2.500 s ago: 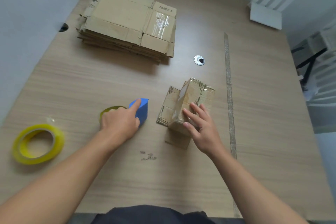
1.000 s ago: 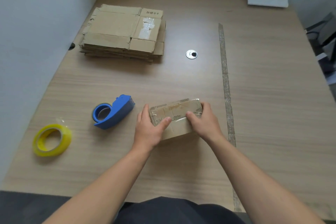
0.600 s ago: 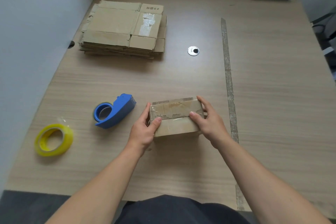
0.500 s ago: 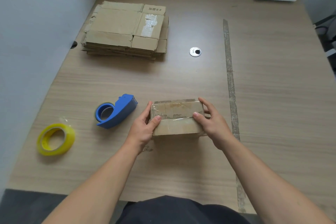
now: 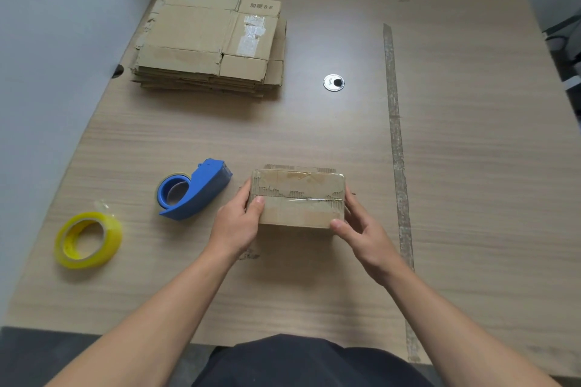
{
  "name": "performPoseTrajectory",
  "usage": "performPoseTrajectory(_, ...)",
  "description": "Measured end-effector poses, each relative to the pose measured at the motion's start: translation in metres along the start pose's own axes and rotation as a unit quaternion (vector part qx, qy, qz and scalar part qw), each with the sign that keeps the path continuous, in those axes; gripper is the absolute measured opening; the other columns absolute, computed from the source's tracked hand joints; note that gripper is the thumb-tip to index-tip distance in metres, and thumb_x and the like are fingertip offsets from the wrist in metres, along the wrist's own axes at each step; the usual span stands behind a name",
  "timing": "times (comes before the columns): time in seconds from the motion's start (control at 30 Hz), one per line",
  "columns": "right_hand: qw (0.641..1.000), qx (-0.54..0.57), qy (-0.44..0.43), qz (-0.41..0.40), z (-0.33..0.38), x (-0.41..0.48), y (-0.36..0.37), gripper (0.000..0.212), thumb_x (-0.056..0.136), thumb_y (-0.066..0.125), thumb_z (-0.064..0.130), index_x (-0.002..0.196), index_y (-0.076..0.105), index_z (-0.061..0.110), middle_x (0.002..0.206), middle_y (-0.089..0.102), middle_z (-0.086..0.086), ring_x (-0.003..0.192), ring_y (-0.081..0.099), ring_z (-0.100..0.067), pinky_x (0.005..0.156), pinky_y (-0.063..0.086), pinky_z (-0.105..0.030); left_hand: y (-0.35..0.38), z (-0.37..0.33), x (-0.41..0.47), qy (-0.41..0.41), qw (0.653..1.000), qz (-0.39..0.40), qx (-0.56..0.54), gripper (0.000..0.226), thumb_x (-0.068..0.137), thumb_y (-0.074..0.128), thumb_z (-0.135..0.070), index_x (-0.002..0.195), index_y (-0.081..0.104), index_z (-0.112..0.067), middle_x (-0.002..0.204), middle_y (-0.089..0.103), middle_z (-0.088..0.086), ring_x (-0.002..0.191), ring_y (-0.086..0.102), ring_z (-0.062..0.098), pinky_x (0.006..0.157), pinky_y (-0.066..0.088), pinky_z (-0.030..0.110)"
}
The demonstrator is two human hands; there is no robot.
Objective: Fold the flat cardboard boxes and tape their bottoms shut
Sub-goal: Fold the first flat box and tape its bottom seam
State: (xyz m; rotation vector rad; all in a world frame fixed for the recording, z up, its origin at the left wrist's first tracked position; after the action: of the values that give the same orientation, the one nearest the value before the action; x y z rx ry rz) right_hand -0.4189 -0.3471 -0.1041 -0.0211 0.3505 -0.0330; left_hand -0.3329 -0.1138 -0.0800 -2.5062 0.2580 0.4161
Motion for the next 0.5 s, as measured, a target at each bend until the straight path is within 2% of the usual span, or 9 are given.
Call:
performPoseTrajectory(0.07,1.0,-0.017,-0.004,-0.019,0.002,0.003,-0.002,0.068,0.097,0.061,0.01,0.156,0.028,0.023,0.154,0.042,0.012,0.143,0.038,-0.008,0.119,0.032,-0.043,0.0,0.0,0.001,0.005,1.0,0.013,0.006,0.045,0.102,0.049,-0.03,0.144,0.045,-0.044,0.124,0.061,-0.026,0.12,0.053,0.003,0.099,0.04,0.026)
performPoseTrajectory(0.17,0.998,-0.029,-0.002,-0.063,0.005,0.007,0.0,0.061,0.099,0.058,0.009,0.154,0.034,0.019,0.149,0.05,0.002,0.138,0.046,-0.017,0.116,0.036,-0.048,-0.002,-0.005,0.001,0.016,0.999,0.014,0.029,0.045,0.102,0.048,-0.031,0.145,0.045,-0.042,0.126,0.063,-0.019,0.121,0.054,0.008,0.101,0.042,0.03)
performPoseTrajectory(0.3,0.989,-0.079,-0.011,-0.125,0.015,0.006,0.006,0.051,0.097,0.061,0.019,0.145,0.046,0.026,0.135,0.06,0.011,0.124,0.057,-0.005,0.107,0.046,-0.034,0.0,-0.012,0.0,0.016,0.998,0.007,0.054,0.048,0.096,0.058,-0.036,0.143,0.048,-0.036,0.121,0.066,-0.016,0.119,0.057,0.012,0.096,0.043,0.027)
performPoseTrajectory(0.37,0.978,-0.133,-0.005,-0.162,0.023,0.012,0.007,0.045,0.093,0.067,0.03,0.135,0.049,0.029,0.124,0.061,0.012,0.118,0.059,-0.01,0.099,0.048,-0.031,0.005,-0.017,-0.002,0.008,0.998,-0.015,0.067,0.055,0.085,0.069,-0.049,0.134,0.053,-0.031,0.117,0.067,-0.014,0.115,0.06,0.015,0.09,0.043,0.025)
performPoseTrajectory(0.43,0.962,-0.187,0.024,-0.195,0.029,0.022,0.007,0.056,0.085,0.072,0.046,0.132,0.049,0.024,0.122,0.06,0.003,0.116,0.057,-0.018,0.096,0.046,-0.034,0.013,-0.023,-0.003,-0.019,0.996,-0.037,0.078,0.074,0.074,0.075,-0.06,0.132,0.05,-0.022,0.124,0.064,-0.003,0.118,0.058,0.02,0.095,0.046,0.032)
performPoseTrajectory(0.5,0.949,-0.227,0.061,-0.21,0.033,0.032,0.009,0.073,0.079,0.072,0.059,0.136,0.044,0.023,0.127,0.055,-0.004,0.118,0.054,-0.024,0.097,0.043,-0.037,0.021,-0.027,-0.003,-0.045,0.993,-0.055,0.099,0.087,0.068,0.077,-0.066,0.131,0.044,-0.016,0.13,0.057,0.005,0.121,0.054,0.027,0.096,0.046,0.038)
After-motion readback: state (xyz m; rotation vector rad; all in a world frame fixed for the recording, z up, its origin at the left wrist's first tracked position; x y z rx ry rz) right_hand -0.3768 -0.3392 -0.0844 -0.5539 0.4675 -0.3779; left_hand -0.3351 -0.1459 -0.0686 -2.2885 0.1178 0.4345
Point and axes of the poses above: each hand's wrist, its own x-axis towards the middle knuckle, its own y-axis out of the palm, z = x × y, the point moved 6 cm from there along x, towards the middle knuckle
